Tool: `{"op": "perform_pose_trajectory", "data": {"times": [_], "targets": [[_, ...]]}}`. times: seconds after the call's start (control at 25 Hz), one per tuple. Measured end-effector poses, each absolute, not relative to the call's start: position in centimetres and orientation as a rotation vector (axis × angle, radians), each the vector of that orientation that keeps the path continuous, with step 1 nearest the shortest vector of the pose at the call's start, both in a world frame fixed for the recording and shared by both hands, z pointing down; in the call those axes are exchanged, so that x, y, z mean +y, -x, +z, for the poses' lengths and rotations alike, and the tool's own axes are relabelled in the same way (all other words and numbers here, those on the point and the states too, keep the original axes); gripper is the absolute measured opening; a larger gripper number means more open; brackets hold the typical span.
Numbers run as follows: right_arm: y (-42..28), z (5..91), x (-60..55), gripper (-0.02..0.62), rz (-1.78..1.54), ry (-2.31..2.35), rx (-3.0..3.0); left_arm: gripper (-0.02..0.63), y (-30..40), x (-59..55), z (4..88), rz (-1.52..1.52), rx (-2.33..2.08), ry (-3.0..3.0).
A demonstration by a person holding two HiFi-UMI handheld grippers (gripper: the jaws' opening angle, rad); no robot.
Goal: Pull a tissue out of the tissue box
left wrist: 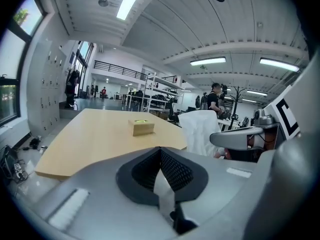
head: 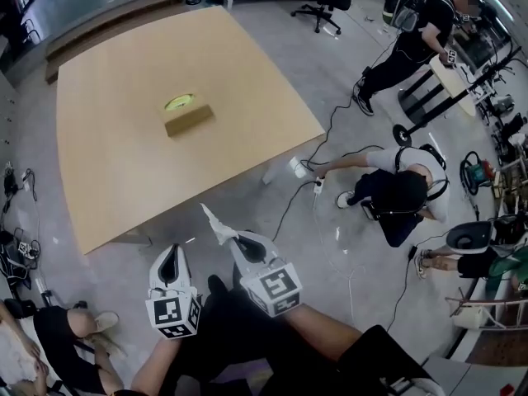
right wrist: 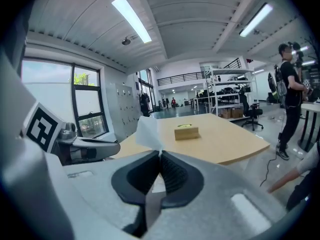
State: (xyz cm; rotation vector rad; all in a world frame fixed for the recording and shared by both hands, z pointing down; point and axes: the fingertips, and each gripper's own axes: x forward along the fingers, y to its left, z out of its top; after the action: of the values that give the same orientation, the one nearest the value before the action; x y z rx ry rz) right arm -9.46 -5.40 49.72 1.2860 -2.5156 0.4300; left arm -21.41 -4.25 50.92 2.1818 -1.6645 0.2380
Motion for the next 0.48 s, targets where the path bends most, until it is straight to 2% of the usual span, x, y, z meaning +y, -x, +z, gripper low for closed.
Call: {"op": "perform_pose_trajectory", "data": {"times": [0.48], "targets": [[6.0, 49.5, -1.0, -0.006, 0.418, -1.290, -2.533, 0.018, 18.5, -0.8, 50.0, 0.235, -1.686, -2.208]]}}
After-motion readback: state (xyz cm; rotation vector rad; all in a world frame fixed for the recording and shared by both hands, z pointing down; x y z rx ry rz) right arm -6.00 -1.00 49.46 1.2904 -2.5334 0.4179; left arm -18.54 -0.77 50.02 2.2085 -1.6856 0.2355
